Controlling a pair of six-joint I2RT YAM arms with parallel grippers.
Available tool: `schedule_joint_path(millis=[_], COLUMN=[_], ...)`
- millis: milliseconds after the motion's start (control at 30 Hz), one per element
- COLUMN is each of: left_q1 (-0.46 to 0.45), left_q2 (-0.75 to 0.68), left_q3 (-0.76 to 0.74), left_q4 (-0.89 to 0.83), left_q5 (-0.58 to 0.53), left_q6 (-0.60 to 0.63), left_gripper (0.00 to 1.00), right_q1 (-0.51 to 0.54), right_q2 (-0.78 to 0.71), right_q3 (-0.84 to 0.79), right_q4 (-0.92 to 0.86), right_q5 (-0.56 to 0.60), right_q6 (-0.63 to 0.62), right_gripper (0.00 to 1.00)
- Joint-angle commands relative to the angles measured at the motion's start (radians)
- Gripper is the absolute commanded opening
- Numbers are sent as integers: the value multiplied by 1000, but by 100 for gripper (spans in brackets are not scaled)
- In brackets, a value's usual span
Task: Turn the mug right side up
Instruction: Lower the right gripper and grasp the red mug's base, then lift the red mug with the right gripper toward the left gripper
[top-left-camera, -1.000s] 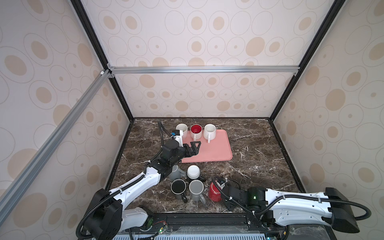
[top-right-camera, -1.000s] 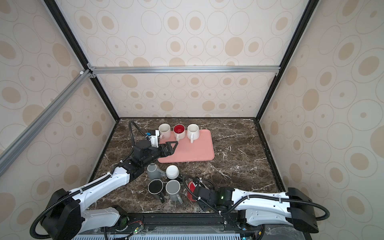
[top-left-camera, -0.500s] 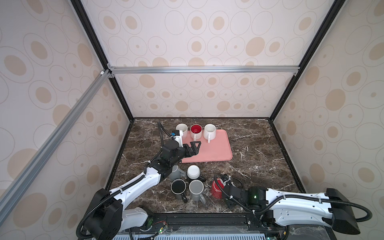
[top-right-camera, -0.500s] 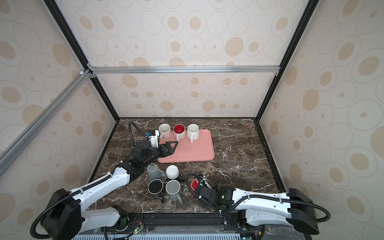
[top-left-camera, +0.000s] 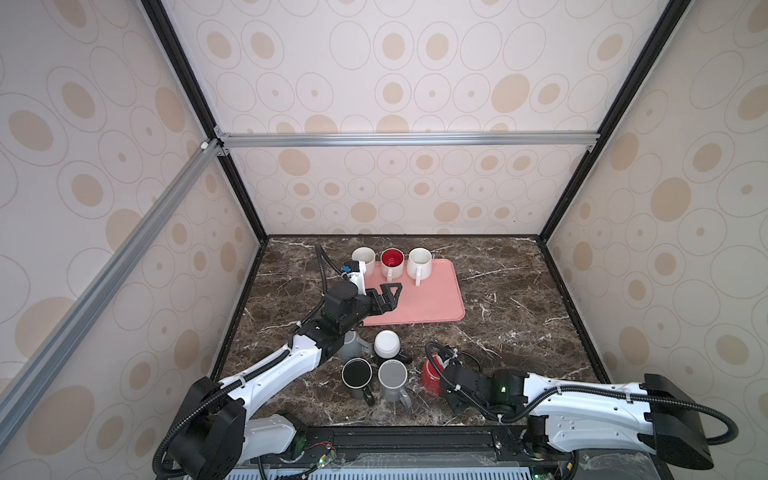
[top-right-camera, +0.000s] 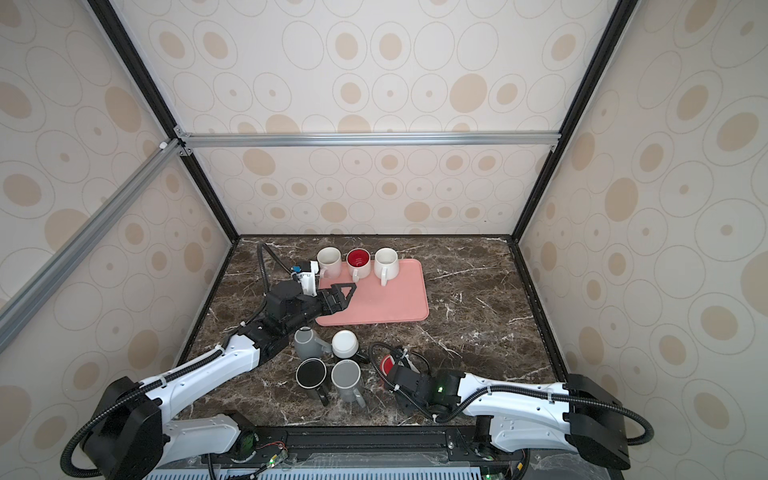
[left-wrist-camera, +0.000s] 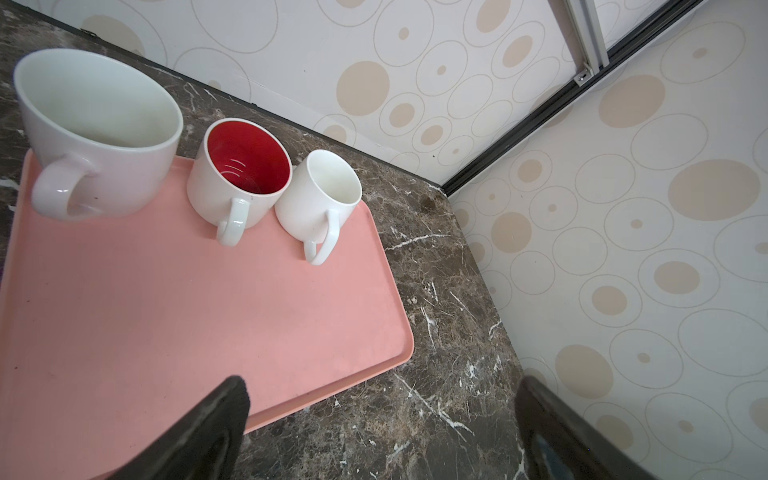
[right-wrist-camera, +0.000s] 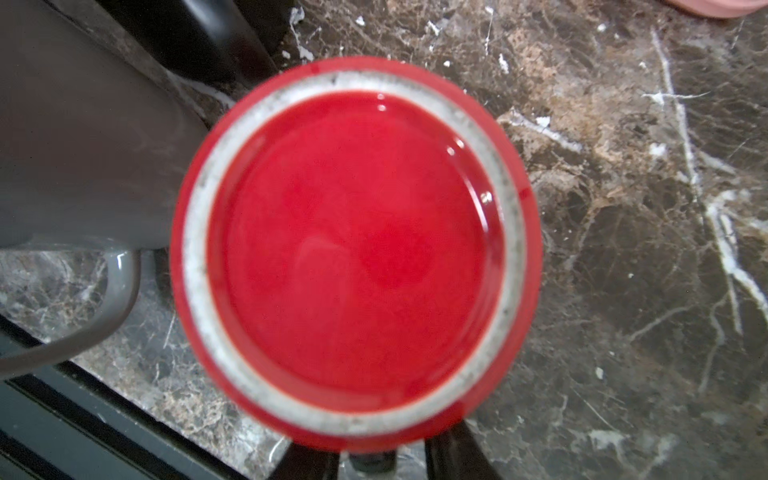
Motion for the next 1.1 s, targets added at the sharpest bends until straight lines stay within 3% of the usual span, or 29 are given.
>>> schedule_joint_path(millis=[0, 300, 767, 1067], left_q1=[6, 6, 6, 6], left_q2=[5, 12, 13, 14], left_q3=[1, 3, -3, -5], left_q4=[27, 35, 43, 55], left_q5=[8, 16, 31, 45], left_q6=[-19, -25, -27, -29], left_gripper=[99, 99, 99, 100], right_q1=[-13, -17, -18, -18], right_q2=[14, 47, 21, -39], right_q3=[-14, -7, 13, 47], right_q4=[15, 12, -17, -45], right_q5=[7, 35, 81, 139], right_q6=[-9, -4, -18, -40], right_gripper=[32, 31, 0, 0])
